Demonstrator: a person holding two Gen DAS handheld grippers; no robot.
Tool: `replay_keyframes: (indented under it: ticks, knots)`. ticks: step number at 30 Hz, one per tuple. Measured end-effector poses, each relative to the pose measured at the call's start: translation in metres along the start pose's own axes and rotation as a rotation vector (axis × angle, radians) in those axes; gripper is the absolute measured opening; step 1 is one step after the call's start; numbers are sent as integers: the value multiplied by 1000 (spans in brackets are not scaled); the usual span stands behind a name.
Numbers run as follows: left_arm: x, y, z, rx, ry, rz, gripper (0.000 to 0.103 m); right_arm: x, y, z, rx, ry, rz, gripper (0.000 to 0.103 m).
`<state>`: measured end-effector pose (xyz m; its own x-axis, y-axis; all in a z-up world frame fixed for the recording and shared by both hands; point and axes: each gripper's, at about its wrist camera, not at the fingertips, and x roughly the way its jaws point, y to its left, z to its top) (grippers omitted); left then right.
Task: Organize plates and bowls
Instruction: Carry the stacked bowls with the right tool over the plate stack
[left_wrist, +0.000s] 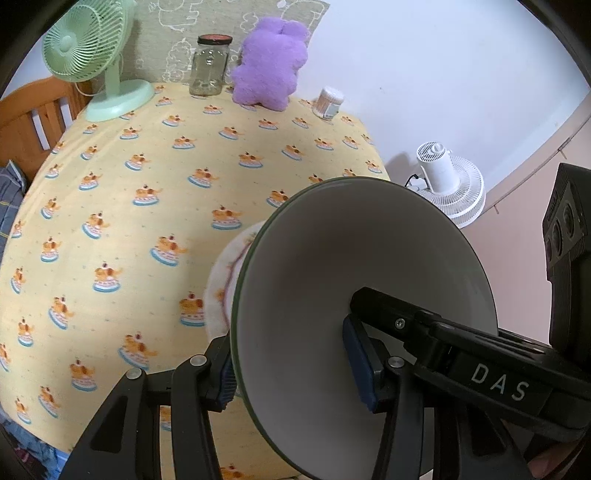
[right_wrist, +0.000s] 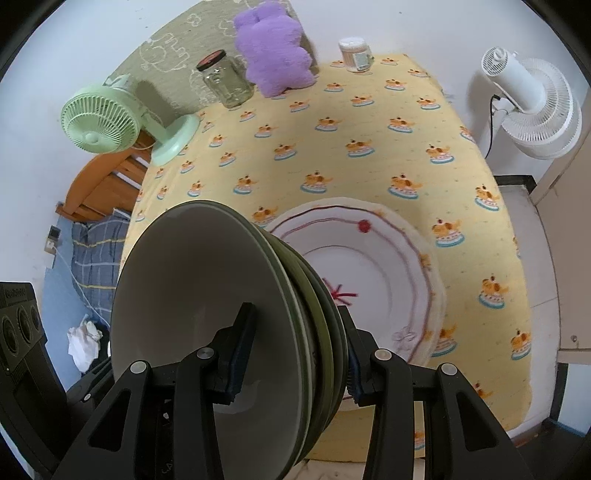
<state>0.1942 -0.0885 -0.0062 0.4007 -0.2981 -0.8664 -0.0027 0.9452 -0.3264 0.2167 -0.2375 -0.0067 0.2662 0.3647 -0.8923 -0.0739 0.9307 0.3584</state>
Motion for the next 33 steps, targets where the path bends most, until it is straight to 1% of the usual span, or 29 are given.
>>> replay_keyframes:
  ticks: [10, 24, 33]
  knots:
    - [32, -14, -2, -37, 56, -7, 50, 15, -34, 5, 8, 54, -20, 45]
    - [59, -5, 6, -93, 137, 9, 50, 50, -43, 18, 17, 147, -24, 45]
    - [64, -2, 15, -102, 115, 6, 50, 56, -42, 30, -1, 131, -25, 45]
